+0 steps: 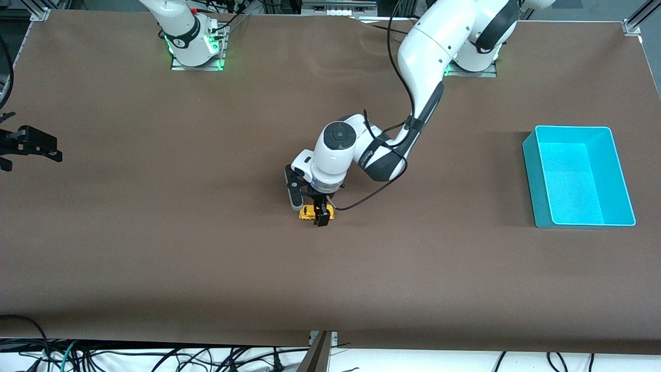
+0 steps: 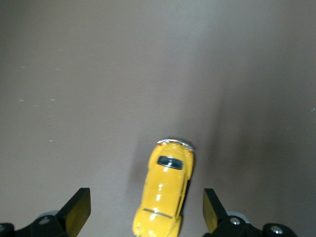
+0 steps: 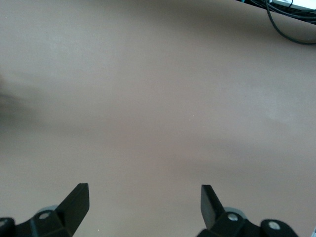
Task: Wind and store yellow beetle car
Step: 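Lower and close the left gripper on the yellow car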
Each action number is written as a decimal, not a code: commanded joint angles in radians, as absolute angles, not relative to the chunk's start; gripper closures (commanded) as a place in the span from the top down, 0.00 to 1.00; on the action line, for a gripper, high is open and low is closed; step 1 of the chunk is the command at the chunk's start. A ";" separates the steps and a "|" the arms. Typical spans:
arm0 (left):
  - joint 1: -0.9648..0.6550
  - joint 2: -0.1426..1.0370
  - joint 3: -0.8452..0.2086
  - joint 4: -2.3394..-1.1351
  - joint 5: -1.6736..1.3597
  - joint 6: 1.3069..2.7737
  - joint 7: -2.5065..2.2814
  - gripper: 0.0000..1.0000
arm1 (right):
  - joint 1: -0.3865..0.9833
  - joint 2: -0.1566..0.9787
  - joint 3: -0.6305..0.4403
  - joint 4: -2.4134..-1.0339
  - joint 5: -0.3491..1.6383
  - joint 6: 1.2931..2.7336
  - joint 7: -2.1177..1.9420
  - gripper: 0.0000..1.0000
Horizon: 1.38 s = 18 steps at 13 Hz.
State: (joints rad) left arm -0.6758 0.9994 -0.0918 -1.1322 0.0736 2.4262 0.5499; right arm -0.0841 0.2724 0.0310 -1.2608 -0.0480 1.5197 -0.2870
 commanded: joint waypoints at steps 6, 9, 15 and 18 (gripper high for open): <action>-0.706 1.066 -0.060 -1.077 0.089 2.425 0.565 1.00 | -0.087 0.225 0.040 -1.315 -0.069 1.488 -0.193 1.00; -0.707 1.094 -0.043 -1.071 0.086 2.482 0.560 1.00 | -0.087 0.225 0.040 -1.315 -0.069 1.486 -0.193 1.00; -0.719 1.097 -0.034 -1.072 0.084 2.482 0.575 0.46 | -0.089 0.193 0.040 -1.347 -0.067 1.467 -0.190 1.00; -0.716 1.088 -0.034 -1.086 0.072 2.482 0.617 0.00 | -0.084 0.202 0.035 -1.341 -0.067 1.466 -0.198 1.00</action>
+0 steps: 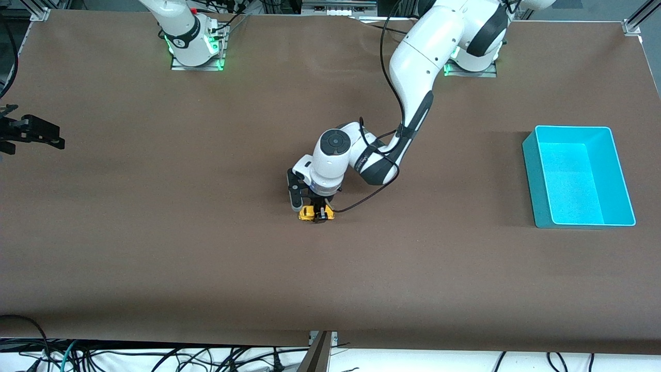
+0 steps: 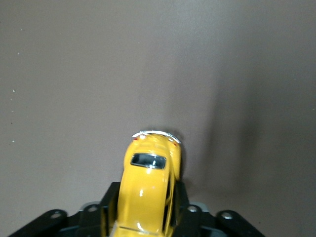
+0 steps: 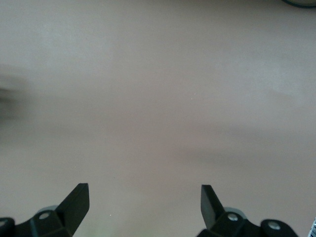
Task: Wind and store yellow beetle car
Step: 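Lower and close the left gripper on the yellow car, then lift the car with the left gripper and carry it over the bin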
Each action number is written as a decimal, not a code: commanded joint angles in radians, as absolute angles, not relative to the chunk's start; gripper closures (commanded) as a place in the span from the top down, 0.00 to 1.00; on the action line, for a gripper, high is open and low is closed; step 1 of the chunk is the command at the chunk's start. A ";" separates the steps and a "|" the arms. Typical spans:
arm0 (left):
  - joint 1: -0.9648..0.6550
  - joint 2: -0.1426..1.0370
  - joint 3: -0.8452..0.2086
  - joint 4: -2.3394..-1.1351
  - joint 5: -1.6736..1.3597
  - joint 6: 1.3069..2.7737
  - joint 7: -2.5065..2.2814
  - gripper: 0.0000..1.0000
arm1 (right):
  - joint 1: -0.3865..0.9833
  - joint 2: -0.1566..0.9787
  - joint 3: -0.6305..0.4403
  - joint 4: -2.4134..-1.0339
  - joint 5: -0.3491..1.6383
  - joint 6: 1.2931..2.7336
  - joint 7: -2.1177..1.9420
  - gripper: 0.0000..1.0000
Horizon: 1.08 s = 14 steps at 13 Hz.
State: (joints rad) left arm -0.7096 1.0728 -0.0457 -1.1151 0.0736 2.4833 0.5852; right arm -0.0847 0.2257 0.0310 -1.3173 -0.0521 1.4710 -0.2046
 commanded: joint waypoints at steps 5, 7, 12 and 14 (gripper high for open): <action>-0.693 0.929 -0.034 -1.199 0.037 2.357 0.617 0.00 | -0.084 0.207 0.034 -1.339 -0.061 1.466 -0.199 1.00; -0.635 0.803 -0.037 -1.326 -0.027 2.260 0.617 0.00 | -0.084 0.209 0.034 -1.338 -0.057 1.466 -0.198 1.00; -0.419 0.461 -0.103 -1.674 -0.051 2.120 0.762 0.00 | -0.080 0.209 0.038 -1.336 -0.057 1.473 -0.196 1.00; -0.315 0.303 -0.117 -1.831 -0.051 2.088 0.859 0.00 | -0.078 0.209 0.040 -1.336 -0.058 1.474 -0.193 1.00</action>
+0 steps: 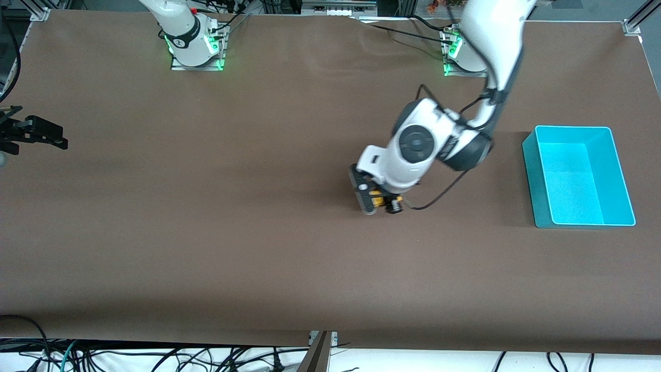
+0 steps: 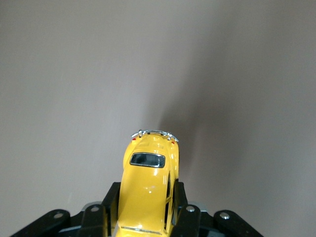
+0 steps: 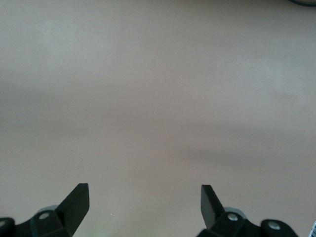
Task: Wind and store yellow beetle car
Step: 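Lift the car with the left gripper and carry it over the bin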
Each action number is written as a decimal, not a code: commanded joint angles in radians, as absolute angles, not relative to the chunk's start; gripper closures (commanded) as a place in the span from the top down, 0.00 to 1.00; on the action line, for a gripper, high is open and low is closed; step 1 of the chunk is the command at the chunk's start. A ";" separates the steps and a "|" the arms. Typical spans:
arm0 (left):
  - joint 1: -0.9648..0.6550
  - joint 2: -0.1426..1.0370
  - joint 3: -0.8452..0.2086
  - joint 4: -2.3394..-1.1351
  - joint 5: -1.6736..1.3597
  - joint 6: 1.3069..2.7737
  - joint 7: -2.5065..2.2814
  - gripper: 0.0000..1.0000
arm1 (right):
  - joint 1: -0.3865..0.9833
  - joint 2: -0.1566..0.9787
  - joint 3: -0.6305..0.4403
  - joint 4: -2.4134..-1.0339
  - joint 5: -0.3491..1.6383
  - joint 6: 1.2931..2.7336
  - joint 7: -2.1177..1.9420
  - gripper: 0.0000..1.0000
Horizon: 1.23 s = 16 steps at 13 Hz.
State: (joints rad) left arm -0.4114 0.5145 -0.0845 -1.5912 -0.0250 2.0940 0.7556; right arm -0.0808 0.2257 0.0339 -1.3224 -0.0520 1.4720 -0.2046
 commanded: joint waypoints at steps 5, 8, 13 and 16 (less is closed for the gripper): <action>-0.096 0.045 -0.114 -2.120 -0.054 2.049 1.164 0.00 | -0.077 0.209 0.040 -1.336 -0.057 1.471 -0.192 1.00; 0.030 0.031 -0.100 -2.155 -0.052 2.043 1.398 0.00 | -0.072 0.209 0.040 -1.336 -0.057 1.471 -0.192 1.00; 0.214 0.031 -0.077 -2.192 -0.034 2.052 1.705 0.00 | -0.071 0.209 0.040 -1.335 -0.058 1.474 -0.192 1.00; 0.302 0.061 -0.058 -2.218 0.021 2.066 1.747 0.00 | -0.071 0.209 0.040 -1.335 -0.057 1.474 -0.193 1.00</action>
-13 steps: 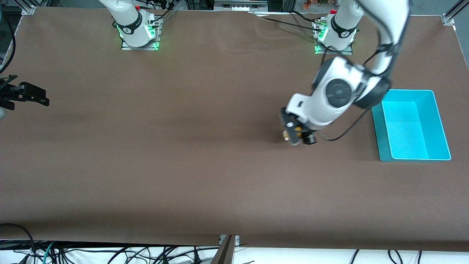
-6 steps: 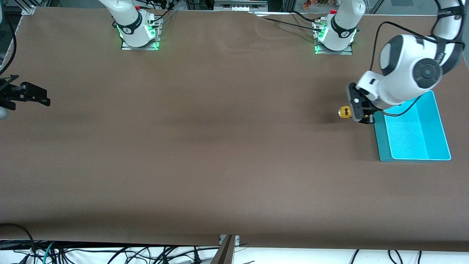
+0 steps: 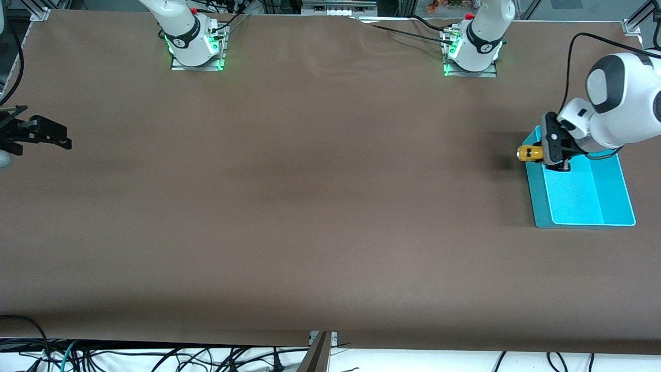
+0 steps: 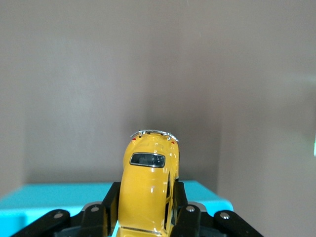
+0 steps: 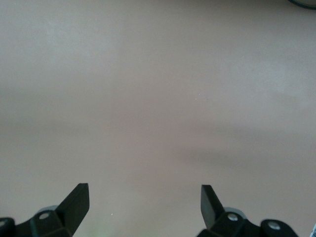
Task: Wind and store yellow beetle car
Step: 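Lift the car with the left gripper and carry it over the bin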
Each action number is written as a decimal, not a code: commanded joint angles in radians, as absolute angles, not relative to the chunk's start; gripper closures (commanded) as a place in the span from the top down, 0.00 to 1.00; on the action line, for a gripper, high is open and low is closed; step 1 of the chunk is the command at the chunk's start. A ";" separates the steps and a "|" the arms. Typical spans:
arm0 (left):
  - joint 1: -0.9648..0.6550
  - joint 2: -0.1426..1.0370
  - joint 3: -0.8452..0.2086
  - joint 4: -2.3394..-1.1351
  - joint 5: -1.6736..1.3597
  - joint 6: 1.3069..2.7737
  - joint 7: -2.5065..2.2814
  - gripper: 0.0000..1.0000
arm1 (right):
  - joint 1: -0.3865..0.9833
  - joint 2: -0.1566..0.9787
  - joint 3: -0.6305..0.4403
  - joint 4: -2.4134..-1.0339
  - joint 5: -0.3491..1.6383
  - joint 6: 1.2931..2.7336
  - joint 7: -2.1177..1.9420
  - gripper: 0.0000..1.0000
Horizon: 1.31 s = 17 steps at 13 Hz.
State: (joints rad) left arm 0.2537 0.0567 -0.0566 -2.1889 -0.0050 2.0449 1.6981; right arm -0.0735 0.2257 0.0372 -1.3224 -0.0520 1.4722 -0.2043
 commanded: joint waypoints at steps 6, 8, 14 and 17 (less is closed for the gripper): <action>0.452 0.115 -0.045 -2.295 0.113 2.147 1.825 0.00 | -0.058 0.209 0.038 -1.333 -0.060 1.474 -0.192 1.00; 0.494 0.150 -0.037 -2.301 0.152 2.170 1.825 0.00 | -0.058 0.209 0.040 -1.333 -0.058 1.474 -0.192 1.00; 0.555 0.255 -0.038 -2.309 0.173 2.273 1.827 0.00 | -0.060 0.209 0.038 -1.333 -0.060 1.476 -0.195 1.00; 0.551 0.275 -0.038 -2.306 0.173 2.310 1.825 0.00 | -0.058 0.209 0.040 -1.333 -0.058 1.473 -0.192 1.00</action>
